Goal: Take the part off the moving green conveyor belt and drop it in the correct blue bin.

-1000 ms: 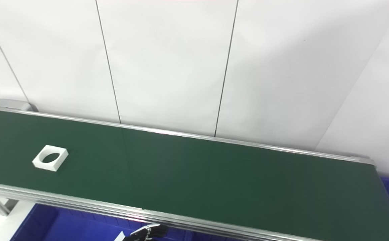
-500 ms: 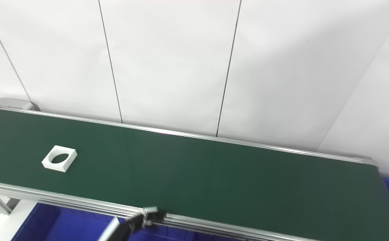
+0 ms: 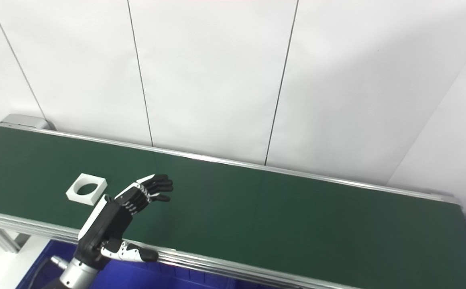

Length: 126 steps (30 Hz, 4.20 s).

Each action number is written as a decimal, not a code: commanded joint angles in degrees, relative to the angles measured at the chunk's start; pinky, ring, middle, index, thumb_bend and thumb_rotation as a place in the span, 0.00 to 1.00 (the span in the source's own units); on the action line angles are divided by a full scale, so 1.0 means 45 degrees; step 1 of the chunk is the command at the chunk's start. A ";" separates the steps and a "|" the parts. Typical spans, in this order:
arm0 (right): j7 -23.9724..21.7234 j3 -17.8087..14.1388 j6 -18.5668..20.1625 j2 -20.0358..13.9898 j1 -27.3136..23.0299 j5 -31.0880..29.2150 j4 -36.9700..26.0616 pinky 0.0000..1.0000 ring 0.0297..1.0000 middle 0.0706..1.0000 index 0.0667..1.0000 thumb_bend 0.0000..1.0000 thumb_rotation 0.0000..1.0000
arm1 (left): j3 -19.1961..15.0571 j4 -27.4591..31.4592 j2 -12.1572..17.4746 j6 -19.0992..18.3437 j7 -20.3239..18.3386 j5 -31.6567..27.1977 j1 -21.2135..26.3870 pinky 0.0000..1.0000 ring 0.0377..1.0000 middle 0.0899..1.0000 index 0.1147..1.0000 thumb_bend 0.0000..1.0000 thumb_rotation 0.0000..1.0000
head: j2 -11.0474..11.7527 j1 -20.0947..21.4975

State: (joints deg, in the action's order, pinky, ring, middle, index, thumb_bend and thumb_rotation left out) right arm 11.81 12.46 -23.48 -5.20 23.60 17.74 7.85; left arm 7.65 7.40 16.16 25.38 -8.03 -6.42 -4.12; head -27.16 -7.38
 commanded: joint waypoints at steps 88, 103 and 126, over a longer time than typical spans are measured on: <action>-0.0175 -0.0324 -0.0701 -0.0573 0.0059 -0.0843 -0.1082 0.72 0.89 0.90 0.97 0.79 0.44 | 0.1999 -0.8152 0.3056 -0.2848 -0.0482 0.9238 0.6620 0.52 0.56 0.53 0.58 0.55 0.00 | -0.1645 -0.0326; -0.0035 -0.0418 -0.0742 -0.0391 0.0186 -0.0631 -0.1171 0.79 0.88 0.90 0.97 0.80 0.48 | 0.2249 -0.8677 0.2135 -0.2163 0.0670 0.9116 0.6495 0.46 0.49 0.42 0.45 0.51 0.00 | -0.1814 -0.0321; -0.0347 -0.0345 -0.0500 0.0010 0.0549 -0.0445 -0.1968 0.75 0.83 0.90 0.95 0.83 0.46 | -0.0389 -0.2462 0.2587 -0.0024 -0.0111 0.4650 0.3852 0.37 0.42 0.40 0.47 0.51 0.00 | -0.2796 0.2718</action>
State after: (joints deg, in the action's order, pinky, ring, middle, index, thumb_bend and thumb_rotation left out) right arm 10.57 10.91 -23.50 -5.78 25.55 15.55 1.24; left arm 6.71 -5.88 27.07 23.58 -8.49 16.10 13.03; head -39.55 4.31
